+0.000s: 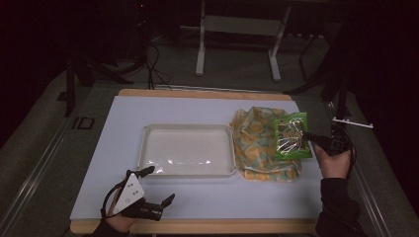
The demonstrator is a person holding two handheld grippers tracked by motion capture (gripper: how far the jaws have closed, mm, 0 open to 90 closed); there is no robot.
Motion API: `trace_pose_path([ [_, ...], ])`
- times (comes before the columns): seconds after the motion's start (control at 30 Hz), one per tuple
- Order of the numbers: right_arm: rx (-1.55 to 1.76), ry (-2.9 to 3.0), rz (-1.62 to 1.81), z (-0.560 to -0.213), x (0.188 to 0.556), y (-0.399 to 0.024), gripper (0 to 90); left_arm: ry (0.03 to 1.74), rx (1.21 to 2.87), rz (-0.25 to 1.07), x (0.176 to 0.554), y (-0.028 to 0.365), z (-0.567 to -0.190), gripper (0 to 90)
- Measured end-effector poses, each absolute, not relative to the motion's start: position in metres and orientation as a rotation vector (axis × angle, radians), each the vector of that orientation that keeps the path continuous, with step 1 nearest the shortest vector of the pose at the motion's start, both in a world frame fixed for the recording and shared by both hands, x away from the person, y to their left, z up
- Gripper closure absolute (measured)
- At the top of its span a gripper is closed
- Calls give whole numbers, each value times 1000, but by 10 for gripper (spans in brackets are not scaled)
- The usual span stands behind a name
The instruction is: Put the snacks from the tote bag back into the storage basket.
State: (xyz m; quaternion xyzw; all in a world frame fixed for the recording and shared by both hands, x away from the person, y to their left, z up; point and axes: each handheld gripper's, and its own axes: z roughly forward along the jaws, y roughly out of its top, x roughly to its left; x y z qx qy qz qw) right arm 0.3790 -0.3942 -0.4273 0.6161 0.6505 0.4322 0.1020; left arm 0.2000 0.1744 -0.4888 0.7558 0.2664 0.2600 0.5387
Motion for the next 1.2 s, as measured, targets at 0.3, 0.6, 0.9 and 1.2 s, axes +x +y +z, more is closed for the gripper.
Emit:
trace_pose_path([
  [0.3,1811,1869,1294,-412,369,-395,888,633,1798,618,200,174,-489,4],
  [0.6,1783,1830,1347,-394,361,-395,888,633,1798,618,200,174,-489,4],
  [0.9,1733,1810,1385,-372,359,-388,887,629,1794,612,199,174,-489,4],
  [1.2,1680,1809,1418,-352,361,-376,887,630,1798,617,200,174,-489,4],
])
